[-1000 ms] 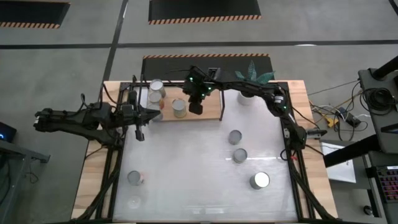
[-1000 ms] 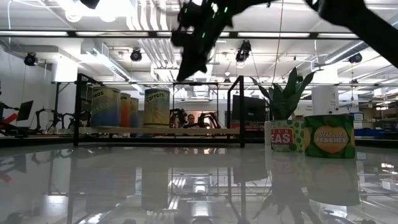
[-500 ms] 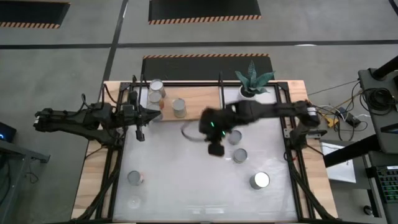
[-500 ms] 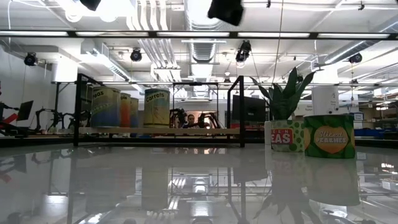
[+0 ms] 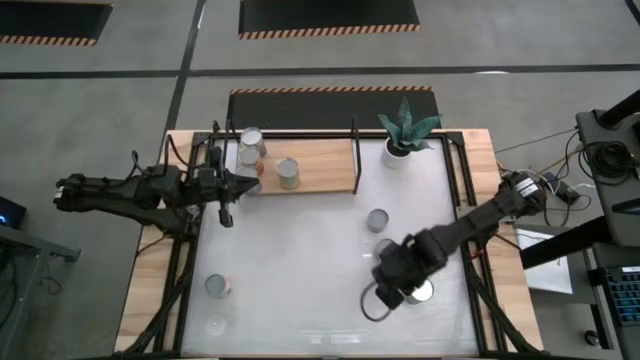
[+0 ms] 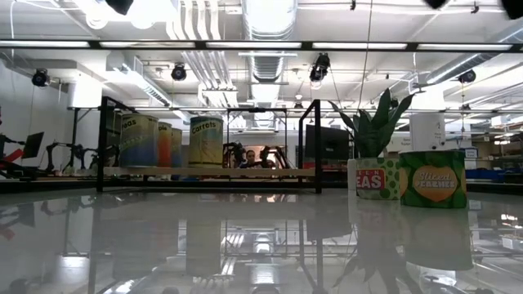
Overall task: Pick and place cans onto a shelf
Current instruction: Put the canned cherries on the shelf
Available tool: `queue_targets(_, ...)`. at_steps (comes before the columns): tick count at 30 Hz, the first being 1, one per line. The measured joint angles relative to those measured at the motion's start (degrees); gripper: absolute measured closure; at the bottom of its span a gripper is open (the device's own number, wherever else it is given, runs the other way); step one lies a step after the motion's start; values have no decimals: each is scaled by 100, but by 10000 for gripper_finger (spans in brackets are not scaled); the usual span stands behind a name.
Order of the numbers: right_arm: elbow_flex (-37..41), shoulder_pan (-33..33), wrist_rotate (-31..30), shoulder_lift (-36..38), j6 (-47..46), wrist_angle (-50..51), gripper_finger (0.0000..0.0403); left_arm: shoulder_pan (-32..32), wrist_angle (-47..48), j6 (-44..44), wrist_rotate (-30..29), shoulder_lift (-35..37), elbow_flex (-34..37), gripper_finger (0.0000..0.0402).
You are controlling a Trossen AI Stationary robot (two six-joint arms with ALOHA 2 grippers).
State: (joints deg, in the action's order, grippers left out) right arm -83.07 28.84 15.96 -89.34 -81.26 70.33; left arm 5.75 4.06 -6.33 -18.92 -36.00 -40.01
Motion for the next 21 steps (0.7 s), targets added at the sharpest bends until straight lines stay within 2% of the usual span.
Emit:
queue_targets(4, 42, 345, -380, -72, -545, -10, 392, 1, -86, 0, 0, -14, 0, 402)
queue_targets(7, 68, 402, -395, -131, -706, -5, 376, 1, -108, -4, 0, -14, -2, 402)
queue_targets(17, 300, 391, -400, -227, -773, 24, 246, 1, -110, -11, 0, -25, -7, 402)
queue_targets(21, 345, 415, -402, -233, -771, 11, 218, 1, -123, -8, 0, -27, -9, 402)
